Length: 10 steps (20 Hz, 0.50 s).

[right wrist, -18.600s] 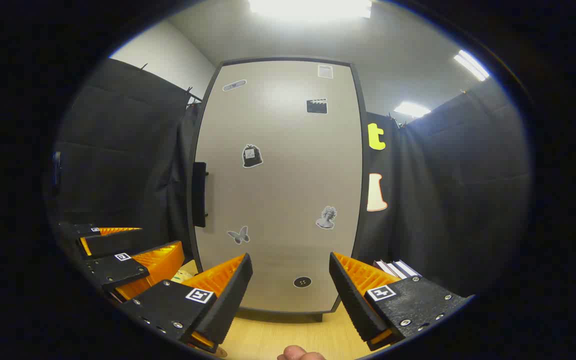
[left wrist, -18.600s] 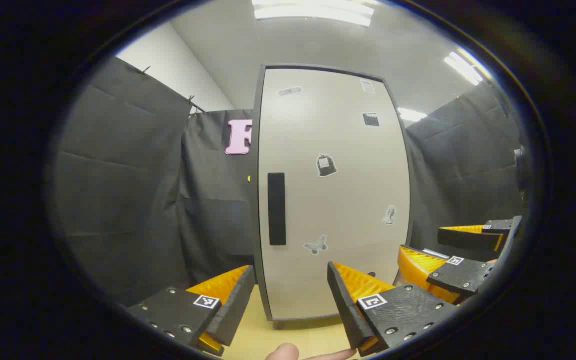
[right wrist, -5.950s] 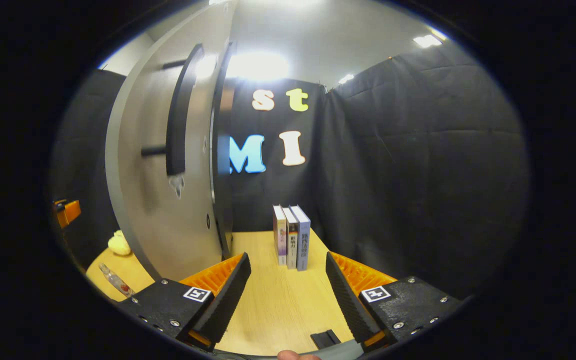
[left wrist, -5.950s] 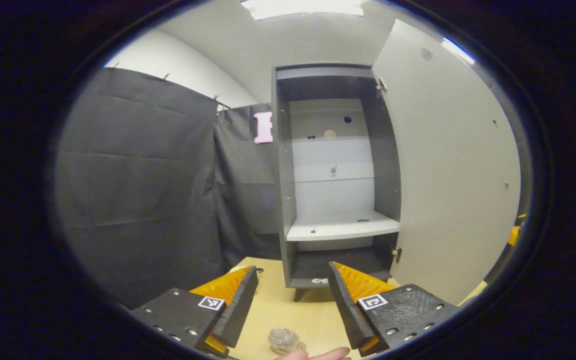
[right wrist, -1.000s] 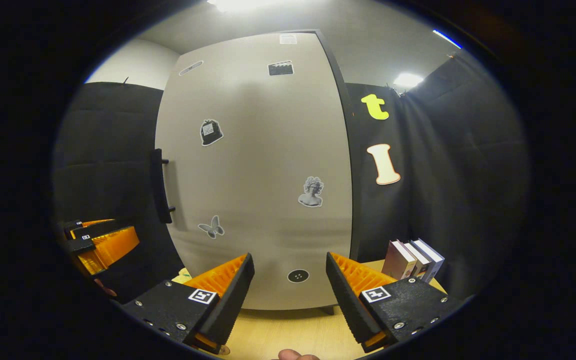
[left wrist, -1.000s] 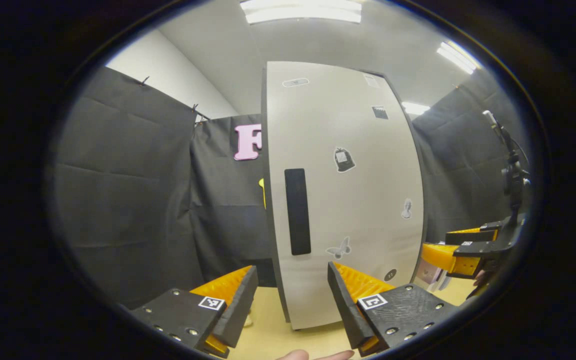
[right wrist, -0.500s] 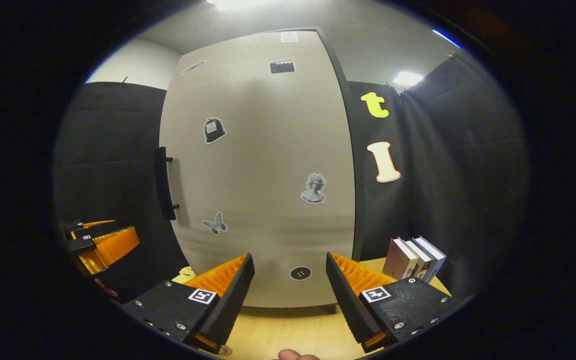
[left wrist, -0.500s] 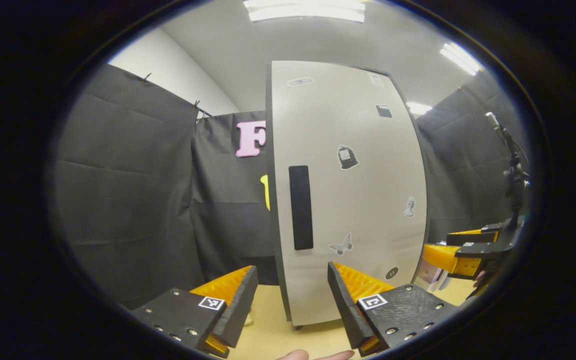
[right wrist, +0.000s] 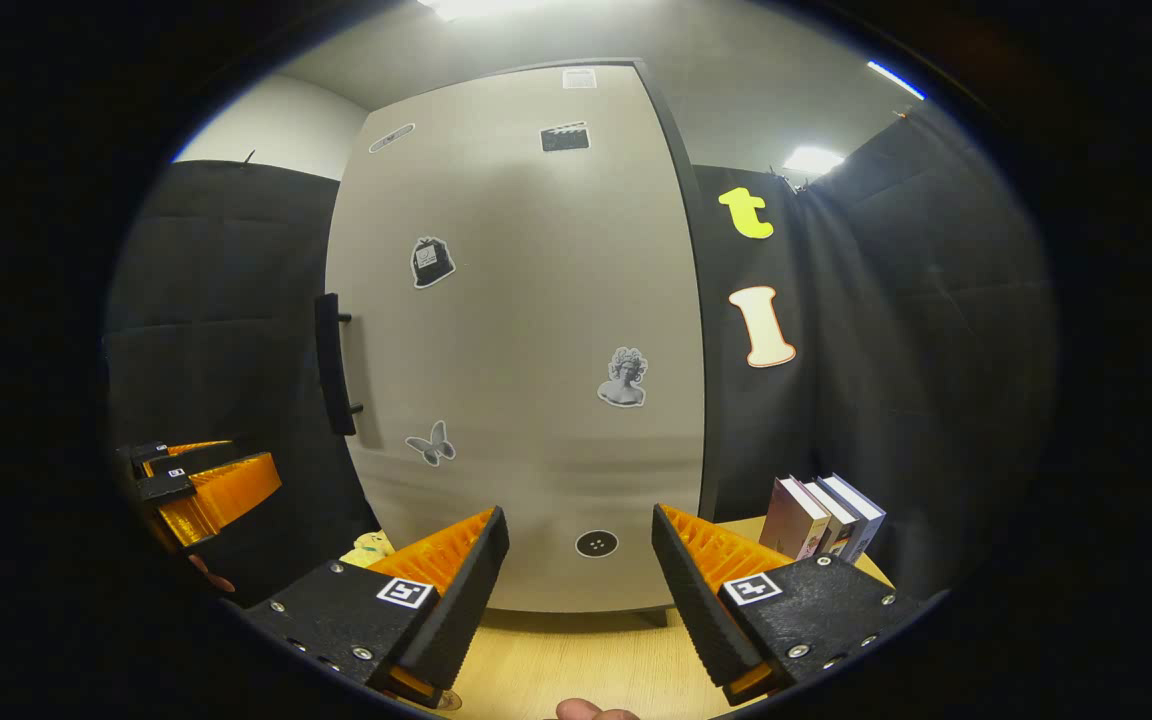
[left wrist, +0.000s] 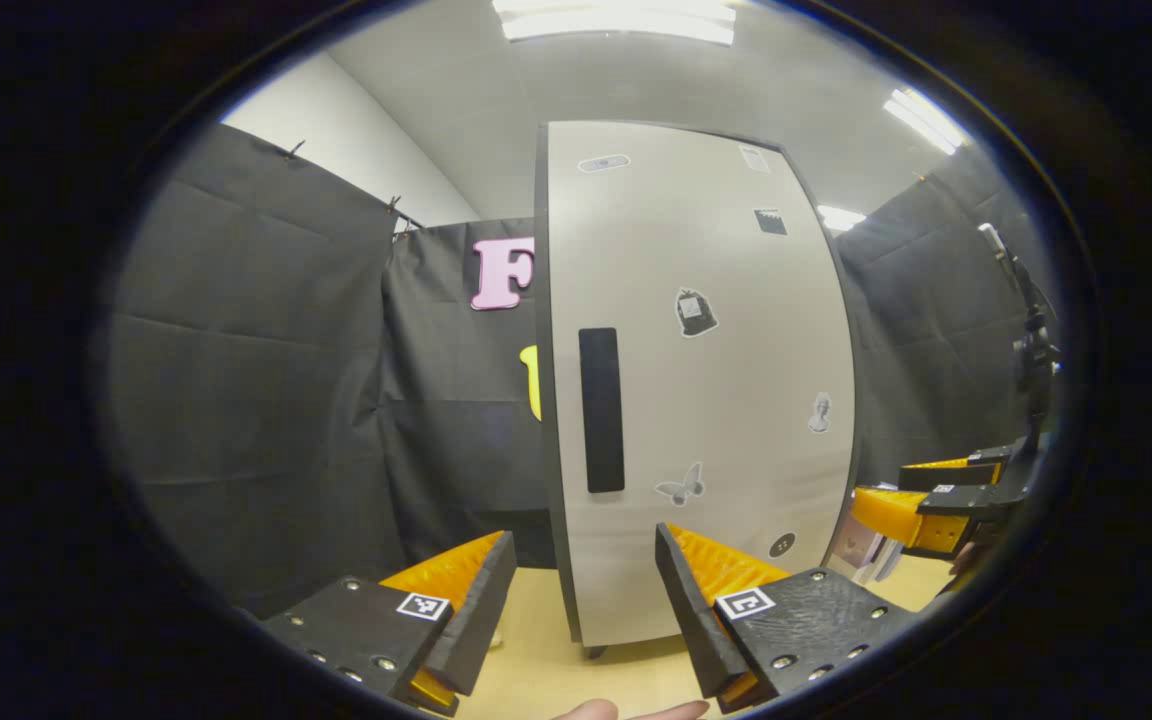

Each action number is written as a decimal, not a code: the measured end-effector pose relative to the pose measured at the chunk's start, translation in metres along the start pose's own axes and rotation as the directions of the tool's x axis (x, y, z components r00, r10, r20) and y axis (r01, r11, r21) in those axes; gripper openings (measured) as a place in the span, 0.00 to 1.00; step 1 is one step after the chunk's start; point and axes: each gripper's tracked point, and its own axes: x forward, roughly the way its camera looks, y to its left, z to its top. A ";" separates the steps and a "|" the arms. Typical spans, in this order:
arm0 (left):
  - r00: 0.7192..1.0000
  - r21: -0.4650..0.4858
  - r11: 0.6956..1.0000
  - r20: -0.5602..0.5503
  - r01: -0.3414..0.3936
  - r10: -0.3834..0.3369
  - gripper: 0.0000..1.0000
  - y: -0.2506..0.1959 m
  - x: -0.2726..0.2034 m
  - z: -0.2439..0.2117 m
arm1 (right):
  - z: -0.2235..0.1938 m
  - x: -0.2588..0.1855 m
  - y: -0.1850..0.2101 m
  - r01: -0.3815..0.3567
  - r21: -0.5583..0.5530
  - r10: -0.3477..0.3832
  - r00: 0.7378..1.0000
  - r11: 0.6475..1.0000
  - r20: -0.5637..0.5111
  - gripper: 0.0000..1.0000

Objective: Open the cabinet door with the right hand, grasp the bottle in the cabinet with the left hand and place it on the coaster, then close the cabinet door with the right hand.

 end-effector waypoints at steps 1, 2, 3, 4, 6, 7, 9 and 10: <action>1.000 0.000 1.000 0.000 -0.001 0.001 0.81 0.001 0.001 0.000 | 0.001 0.000 0.000 0.002 0.000 -0.002 1.000 1.000 0.000 0.90; 1.000 0.000 1.000 -0.001 -0.002 0.002 0.81 0.001 0.000 0.001 | 0.001 0.000 0.000 0.001 0.000 -0.001 1.000 1.000 0.001 0.90; 1.000 0.001 1.000 -0.001 -0.005 0.005 0.86 0.003 0.000 0.001 | 0.002 0.000 0.000 0.001 0.000 -0.001 1.000 1.000 0.002 0.90; 1.000 0.000 1.000 -0.001 -0.004 0.004 0.86 0.003 0.000 0.000 | 0.002 -0.001 0.001 0.001 -0.003 -0.001 1.000 1.000 0.002 0.90; 1.000 0.001 1.000 -0.001 -0.007 0.007 0.81 0.005 0.000 0.000 | 0.002 0.000 0.001 0.002 -0.003 -0.002 1.000 1.000 0.003 0.90; 1.000 0.000 1.000 0.000 -0.009 0.009 0.81 0.006 0.000 0.001 | 0.002 -0.001 0.001 0.001 -0.001 -0.001 1.000 1.000 0.002 0.90; 1.000 -0.001 1.000 -0.001 -0.012 0.012 0.86 0.009 -0.001 0.000 | 0.002 -0.001 0.002 0.001 -0.001 -0.001 1.000 1.000 0.001 0.90; 1.000 -0.002 1.000 -0.003 -0.014 0.014 0.86 0.009 0.000 0.001 | 0.002 -0.001 0.003 0.000 -0.003 0.000 1.000 1.000 0.001 0.90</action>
